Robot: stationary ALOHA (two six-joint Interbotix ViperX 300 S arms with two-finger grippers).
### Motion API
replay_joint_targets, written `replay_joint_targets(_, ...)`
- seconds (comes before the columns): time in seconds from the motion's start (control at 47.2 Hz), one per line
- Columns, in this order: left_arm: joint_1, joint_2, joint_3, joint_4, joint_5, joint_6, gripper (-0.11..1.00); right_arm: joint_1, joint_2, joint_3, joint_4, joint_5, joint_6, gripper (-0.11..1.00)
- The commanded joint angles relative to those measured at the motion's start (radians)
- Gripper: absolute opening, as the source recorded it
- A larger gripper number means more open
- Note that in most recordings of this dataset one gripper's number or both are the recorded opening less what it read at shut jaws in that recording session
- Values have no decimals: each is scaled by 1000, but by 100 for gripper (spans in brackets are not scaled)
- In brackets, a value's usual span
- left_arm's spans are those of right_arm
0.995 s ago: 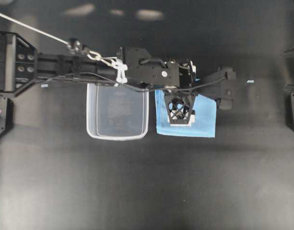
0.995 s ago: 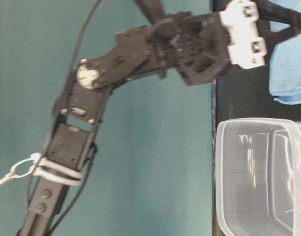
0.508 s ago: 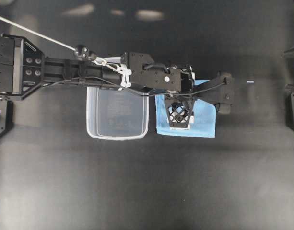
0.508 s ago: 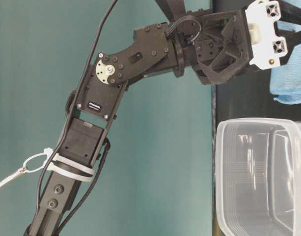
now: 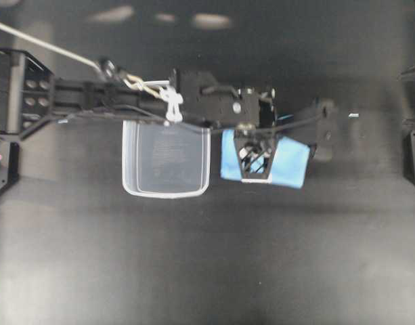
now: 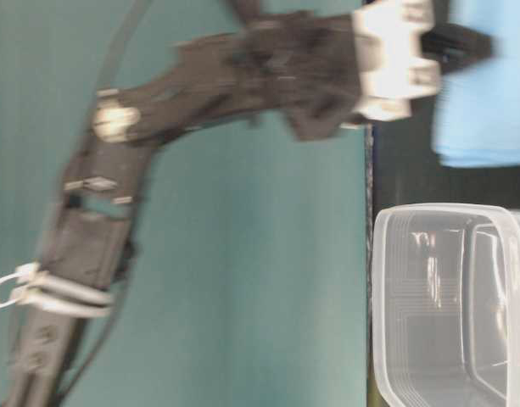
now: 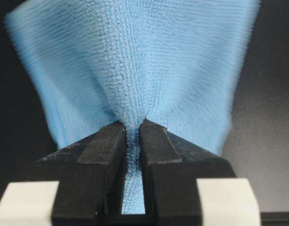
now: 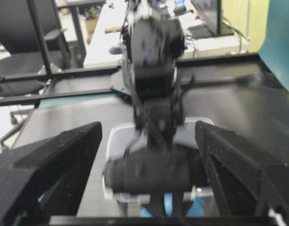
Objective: Place the blue towel into the container with the left arm.
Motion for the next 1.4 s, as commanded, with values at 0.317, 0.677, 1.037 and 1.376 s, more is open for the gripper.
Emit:
replay_joint_targets(0.317, -25, -373, 29, 5, 264, -2, 6, -2, -3, -18, 3, -9, 2, 77)
replay_joint_targets(0.677, -17, -545, 247, 3, 327, -15, 6, -2, -5, -18, 3, -11, 2, 77)
replay_joint_targets(1.037, -8, -618, 393, 3, 232, -17, 6, -2, -5, -18, 3, -23, 2, 77)
replay_joint_targets(1.376, -5, -641, 552, 3, 92, -18, 6, -2, -5, -18, 3, -25, 2, 77)
